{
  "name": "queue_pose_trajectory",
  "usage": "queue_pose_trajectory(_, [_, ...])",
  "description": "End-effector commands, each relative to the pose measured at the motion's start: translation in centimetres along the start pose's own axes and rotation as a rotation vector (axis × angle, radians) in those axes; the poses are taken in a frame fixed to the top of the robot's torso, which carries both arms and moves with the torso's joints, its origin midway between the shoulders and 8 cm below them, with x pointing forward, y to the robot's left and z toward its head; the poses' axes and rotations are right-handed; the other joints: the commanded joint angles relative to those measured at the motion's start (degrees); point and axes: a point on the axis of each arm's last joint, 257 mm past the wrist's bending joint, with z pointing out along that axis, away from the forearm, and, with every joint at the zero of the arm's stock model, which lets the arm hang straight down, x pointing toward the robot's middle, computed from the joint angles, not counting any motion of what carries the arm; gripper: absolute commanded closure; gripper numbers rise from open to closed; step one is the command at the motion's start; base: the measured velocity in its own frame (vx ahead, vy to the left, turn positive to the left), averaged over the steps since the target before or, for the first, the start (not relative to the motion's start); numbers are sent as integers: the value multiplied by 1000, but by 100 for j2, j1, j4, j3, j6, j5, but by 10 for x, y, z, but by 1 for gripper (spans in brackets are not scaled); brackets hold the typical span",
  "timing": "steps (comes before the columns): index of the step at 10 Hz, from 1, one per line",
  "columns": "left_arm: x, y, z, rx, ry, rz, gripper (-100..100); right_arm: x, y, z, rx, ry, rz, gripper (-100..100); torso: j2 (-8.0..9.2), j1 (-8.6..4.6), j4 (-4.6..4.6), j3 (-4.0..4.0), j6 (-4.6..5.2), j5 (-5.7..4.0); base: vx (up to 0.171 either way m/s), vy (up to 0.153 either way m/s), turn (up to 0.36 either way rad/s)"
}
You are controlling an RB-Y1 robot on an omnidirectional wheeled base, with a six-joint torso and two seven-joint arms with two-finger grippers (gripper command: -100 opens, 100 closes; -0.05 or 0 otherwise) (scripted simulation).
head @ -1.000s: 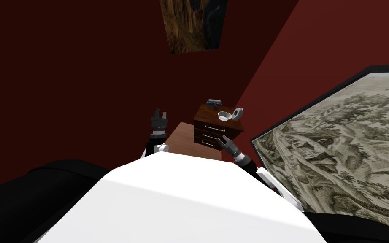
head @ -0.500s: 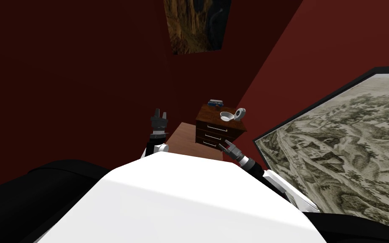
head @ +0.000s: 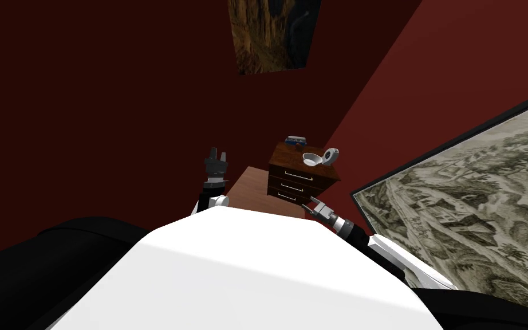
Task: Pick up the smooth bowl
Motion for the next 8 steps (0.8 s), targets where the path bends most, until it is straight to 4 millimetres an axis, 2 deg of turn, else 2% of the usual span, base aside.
queue_pose_trajectory(1, [0,0,0,0,0,0,0,9,-8,-9,-3,52,-35,-100,0,0,0,0,0,0,31,56,22])
queue_pose_trajectory(2, [0,0,0,0,0,0,0,26,-21,-22,13,114,-68,-100,1,-3,0,0,1,0,42,57,54])
queue_pose_trajectory(3, [0,0,0,0,0,0,0,26,-23,-24,4,132,-84,-100,-3,-3,-1,-2,0,-1,41,49,36])
queue_pose_trajectory(4, [0,0,0,0,0,0,0,42,-38,-39,21,192,-114,-100,-3,-6,-1,-2,1,0,48,68,84])
queue_pose_trajectory(5, [0,0,0,0,0,0,0,41,-41,-41,12,210,-132,-100,-6,0,-1,-4,-1,0,55,59,27])
queue_pose_trajectory(6, [0,0,0,0,0,0,0,55,-57,-57,30,270,-164,-100,-8,-2,-2,-5,1,1,75,54,54])
queue_pose_trajectory(7, [0,0,0,0,0,0,0,54,-60,-59,22,286,-180,-100,-15,-4,-3,-9,-1,0,62,48,44])
queue_pose_trajectory(8, [0,0,0,0,0,0,0,64,-77,-77,40,348,-214,-100,-12,-5,-3,-8,0,-1,59,57,94])
